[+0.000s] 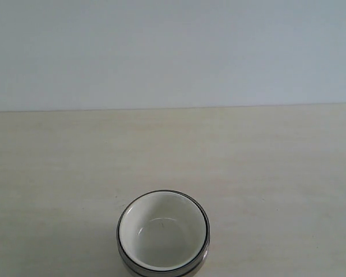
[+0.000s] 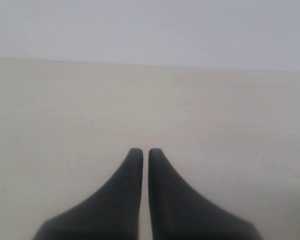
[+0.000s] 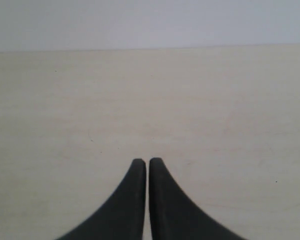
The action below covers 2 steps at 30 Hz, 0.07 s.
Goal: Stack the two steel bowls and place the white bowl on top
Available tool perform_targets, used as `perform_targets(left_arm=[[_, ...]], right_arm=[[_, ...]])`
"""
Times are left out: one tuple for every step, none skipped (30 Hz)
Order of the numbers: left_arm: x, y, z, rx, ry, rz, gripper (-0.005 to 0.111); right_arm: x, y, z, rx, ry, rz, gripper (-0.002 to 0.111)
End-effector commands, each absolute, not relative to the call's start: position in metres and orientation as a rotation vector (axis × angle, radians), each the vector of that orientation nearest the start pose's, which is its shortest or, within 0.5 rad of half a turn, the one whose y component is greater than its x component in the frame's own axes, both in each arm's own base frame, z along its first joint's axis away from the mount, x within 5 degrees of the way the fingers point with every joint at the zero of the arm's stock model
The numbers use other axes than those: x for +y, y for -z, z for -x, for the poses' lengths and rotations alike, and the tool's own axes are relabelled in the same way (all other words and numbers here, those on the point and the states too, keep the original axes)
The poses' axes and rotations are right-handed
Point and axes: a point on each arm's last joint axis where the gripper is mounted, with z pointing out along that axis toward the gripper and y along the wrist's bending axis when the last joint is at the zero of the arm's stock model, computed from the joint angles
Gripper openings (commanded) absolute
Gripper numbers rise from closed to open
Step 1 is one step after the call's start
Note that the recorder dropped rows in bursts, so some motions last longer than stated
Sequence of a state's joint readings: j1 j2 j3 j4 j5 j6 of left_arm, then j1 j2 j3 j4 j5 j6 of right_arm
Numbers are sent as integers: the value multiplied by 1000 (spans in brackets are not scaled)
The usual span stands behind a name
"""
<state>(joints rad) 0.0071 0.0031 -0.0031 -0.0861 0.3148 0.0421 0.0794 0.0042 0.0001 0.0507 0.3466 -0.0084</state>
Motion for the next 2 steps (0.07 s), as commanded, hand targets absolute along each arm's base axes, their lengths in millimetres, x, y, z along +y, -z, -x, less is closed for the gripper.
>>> perform_targets(left_arm=[[-2, -185, -54, 1790, 54, 23, 4], [-2, -185, -54, 1790, 54, 23, 4]], right_arm=[[6, -182, -53, 1827, -97, 50, 0], [6, -182, -53, 1827, -97, 50, 0]])
